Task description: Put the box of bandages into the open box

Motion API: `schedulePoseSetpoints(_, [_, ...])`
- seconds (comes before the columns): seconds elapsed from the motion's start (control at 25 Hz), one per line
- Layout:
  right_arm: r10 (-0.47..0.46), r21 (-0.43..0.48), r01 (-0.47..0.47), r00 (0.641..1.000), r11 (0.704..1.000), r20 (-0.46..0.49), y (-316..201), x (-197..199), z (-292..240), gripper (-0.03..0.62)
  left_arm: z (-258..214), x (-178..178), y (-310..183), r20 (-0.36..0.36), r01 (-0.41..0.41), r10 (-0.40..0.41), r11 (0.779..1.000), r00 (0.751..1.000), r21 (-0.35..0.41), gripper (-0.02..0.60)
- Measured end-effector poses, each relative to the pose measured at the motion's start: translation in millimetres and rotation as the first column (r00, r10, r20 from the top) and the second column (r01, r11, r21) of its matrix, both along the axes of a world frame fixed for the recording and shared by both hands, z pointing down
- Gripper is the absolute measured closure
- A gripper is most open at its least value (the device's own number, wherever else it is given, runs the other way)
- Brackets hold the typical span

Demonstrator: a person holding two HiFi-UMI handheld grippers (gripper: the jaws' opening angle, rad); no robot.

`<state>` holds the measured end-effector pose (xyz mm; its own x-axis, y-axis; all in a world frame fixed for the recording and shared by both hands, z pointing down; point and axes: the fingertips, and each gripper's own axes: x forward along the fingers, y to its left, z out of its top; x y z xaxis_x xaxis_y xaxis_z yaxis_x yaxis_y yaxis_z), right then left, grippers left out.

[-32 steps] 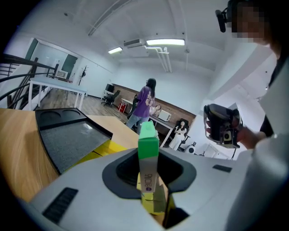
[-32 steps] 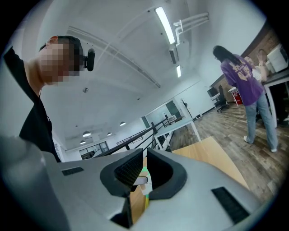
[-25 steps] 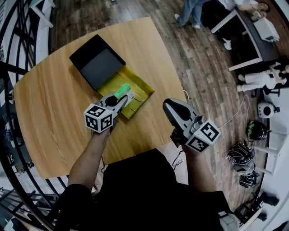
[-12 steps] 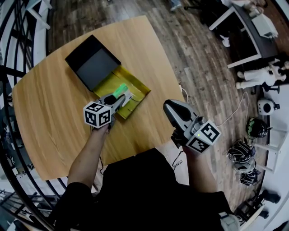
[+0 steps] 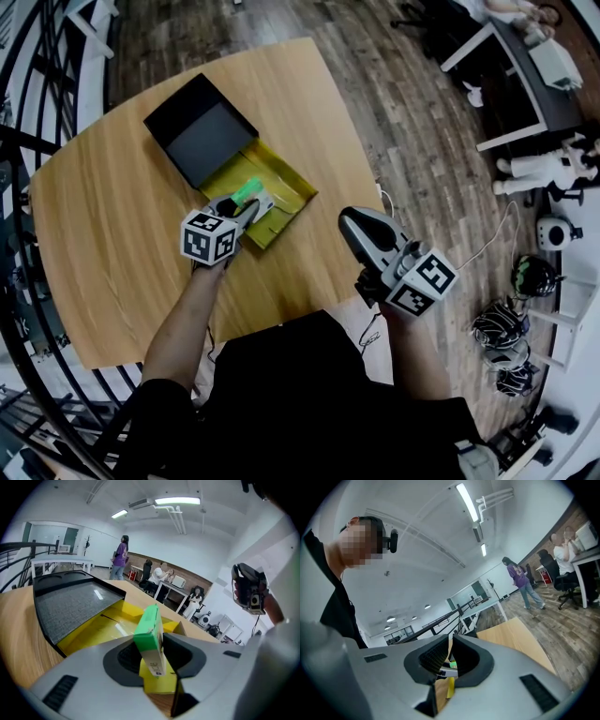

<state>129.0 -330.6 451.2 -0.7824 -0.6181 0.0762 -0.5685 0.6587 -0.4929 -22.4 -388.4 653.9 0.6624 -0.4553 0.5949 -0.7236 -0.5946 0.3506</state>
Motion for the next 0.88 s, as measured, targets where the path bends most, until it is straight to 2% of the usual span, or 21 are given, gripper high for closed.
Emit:
schedulePoseSetpoints(0.16, [-0.014,0.001,0.014,1.000,1.000,-0.001,0,-6,-1,0.553,2,-17,-5,0.084,0.022,-0.025,0.999,0.996,0.040,0.397])
schedulePoseSetpoints(0.4, [-0.021,0.001,0.021,1.000,1.000,-0.001,-2,-8,-4,0.553,-6,-40,-16,0.170,0.069,-0.089,0.991,0.981,0.116,0.346])
schedulePoseSetpoints(0.64, [-0.030,0.016,0.030,1.000,0.999,-0.002,-2,-15,-9,0.553,-28,-45,-20,0.147,0.081,-0.110,0.978,0.983,0.191,0.339])
schedulePoseSetpoints(0.88, [-0.043,0.052,0.044,0.999,0.998,-0.008,-2,-29,-23,0.553,-65,-48,-12,0.092,0.067,-0.096,0.959,0.991,0.276,0.369])
